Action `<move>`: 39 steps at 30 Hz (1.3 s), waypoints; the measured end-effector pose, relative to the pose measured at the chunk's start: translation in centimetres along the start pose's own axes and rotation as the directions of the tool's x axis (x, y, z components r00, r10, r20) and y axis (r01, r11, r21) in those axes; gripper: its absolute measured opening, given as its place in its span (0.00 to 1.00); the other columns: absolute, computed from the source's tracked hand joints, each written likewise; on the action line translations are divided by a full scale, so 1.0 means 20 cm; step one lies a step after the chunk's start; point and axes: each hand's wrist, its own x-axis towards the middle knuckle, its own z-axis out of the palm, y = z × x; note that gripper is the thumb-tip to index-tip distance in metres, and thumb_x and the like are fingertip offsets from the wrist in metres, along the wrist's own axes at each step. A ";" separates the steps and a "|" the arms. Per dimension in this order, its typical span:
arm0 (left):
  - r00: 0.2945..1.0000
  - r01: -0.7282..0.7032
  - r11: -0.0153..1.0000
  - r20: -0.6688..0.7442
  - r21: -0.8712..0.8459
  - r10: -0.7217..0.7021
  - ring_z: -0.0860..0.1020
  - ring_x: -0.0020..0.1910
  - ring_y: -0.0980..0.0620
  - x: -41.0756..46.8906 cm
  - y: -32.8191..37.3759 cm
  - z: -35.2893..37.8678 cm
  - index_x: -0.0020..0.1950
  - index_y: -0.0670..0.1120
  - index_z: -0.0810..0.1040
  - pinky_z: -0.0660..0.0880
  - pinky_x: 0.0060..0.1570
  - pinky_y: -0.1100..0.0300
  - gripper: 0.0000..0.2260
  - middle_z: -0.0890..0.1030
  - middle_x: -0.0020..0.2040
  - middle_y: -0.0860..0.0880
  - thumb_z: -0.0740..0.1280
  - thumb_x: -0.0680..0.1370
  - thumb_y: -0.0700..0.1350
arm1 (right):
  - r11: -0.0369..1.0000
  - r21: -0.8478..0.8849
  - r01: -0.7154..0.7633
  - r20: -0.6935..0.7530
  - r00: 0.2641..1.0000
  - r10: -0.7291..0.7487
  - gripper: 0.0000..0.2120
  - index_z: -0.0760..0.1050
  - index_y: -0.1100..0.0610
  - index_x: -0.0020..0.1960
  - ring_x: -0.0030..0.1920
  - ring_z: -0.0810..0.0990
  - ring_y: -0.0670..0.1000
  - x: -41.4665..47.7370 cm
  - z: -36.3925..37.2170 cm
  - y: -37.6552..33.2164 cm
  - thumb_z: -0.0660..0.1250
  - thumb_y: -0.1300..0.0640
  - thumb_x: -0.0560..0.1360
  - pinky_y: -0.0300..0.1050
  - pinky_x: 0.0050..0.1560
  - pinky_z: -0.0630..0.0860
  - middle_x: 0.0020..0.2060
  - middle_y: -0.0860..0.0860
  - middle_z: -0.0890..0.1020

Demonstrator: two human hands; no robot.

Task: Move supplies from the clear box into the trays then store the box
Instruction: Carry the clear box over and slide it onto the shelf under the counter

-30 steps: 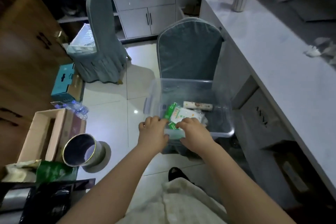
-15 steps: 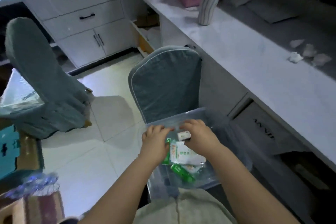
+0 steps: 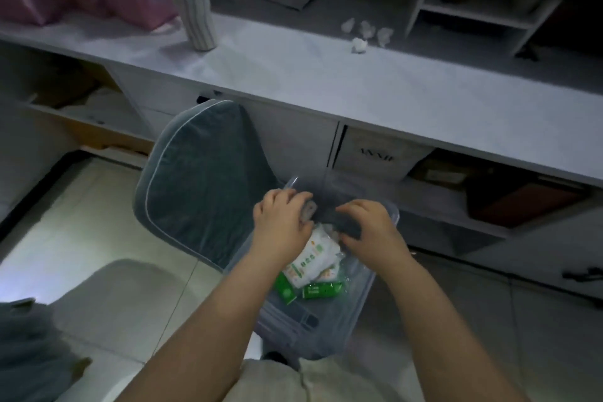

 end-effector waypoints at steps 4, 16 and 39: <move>0.993 -0.053 0.998 0.100 -0.022 0.055 0.62 0.66 0.49 -0.03 0.08 0.15 0.69 0.57 0.68 0.60 0.62 0.51 0.23 0.69 0.67 0.53 0.66 0.74 0.51 | 0.999 -0.006 -0.051 -0.076 0.996 0.050 0.24 0.74 0.54 0.64 0.64 0.69 0.55 -0.12 -0.01 0.09 0.73 0.57 0.69 0.48 0.64 0.66 0.60 0.53 0.75; 0.942 0.025 0.998 0.333 0.055 -0.042 0.61 0.68 0.43 -0.10 -0.14 0.46 0.71 0.55 0.65 0.63 0.63 0.44 0.27 0.67 0.70 0.47 0.68 0.73 0.51 | 0.937 -0.005 -0.351 0.191 0.919 0.345 0.39 0.57 0.47 0.75 0.72 0.55 0.55 -0.34 0.45 0.34 0.72 0.51 0.69 0.52 0.70 0.58 0.74 0.53 0.60; 0.385 0.786 0.606 0.864 -0.123 -0.324 0.79 0.51 0.42 0.20 -1.05 0.73 0.64 0.49 0.73 0.79 0.48 0.44 0.23 0.80 0.55 0.45 0.63 0.73 0.30 | -0.339 0.806 -0.485 0.416 0.057 0.907 0.23 0.76 0.51 0.63 0.49 0.80 0.49 -0.65 1.15 0.27 0.65 0.69 0.73 0.45 0.53 0.74 0.56 0.53 0.82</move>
